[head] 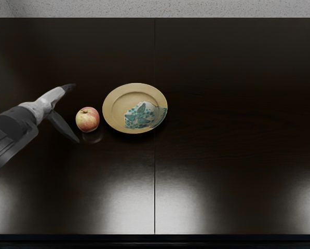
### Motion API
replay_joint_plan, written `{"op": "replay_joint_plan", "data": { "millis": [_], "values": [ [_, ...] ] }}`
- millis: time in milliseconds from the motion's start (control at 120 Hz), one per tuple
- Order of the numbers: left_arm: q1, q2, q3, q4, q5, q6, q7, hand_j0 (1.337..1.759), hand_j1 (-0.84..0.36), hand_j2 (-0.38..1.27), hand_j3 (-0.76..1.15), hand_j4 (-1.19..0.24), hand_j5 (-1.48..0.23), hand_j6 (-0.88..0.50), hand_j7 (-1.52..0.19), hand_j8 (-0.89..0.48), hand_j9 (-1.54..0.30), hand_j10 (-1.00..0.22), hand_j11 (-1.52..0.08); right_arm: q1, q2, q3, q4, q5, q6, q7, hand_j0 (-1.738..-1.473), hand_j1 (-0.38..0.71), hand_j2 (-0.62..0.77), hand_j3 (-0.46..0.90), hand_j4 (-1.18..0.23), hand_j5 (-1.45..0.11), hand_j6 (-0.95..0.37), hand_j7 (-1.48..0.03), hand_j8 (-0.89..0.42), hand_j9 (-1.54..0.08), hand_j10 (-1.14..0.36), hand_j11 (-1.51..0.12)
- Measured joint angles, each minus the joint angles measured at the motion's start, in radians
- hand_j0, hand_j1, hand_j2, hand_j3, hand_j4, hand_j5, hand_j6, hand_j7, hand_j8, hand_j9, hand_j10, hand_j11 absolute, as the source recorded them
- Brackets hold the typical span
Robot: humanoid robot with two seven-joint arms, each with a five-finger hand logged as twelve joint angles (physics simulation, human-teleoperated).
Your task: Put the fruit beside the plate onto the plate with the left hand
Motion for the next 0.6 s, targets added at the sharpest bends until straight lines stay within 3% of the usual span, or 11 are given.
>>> {"op": "replay_joint_plan", "data": {
  "millis": [92, 600],
  "values": [
    [0.001, -0.09, 0.004, 0.038, 0.029, 0.014, 0.0, 1.658, 0.32, 0.01, 0.0, -0.03, -0.03, -0.03, -0.03, -0.03, -0.03, -0.03, -0.03, 0.0, 0.0, 0.0, 0.0, 0.0, 0.0, 0.0, -1.658, -0.35, 0.0, 0.0, 0.0, 0.0, 0.0, 0.0, 0.0, 0.0, 0.0, 0.0],
    [0.031, -0.184, 0.024, 0.188, 0.164, 0.075, 0.0, 1.658, 0.29, 0.01, 0.0, -0.05, -0.06, -0.05, -0.06, -0.05, -0.06, -0.05, -0.06, 0.006, 0.0, 0.0, -0.001, 0.0, -0.001, 0.0, -1.658, -0.35, 0.0, 0.0, 0.0, 0.0, 0.0, 0.0, 0.0, 0.0, 0.0, 0.0]
  ]
}}
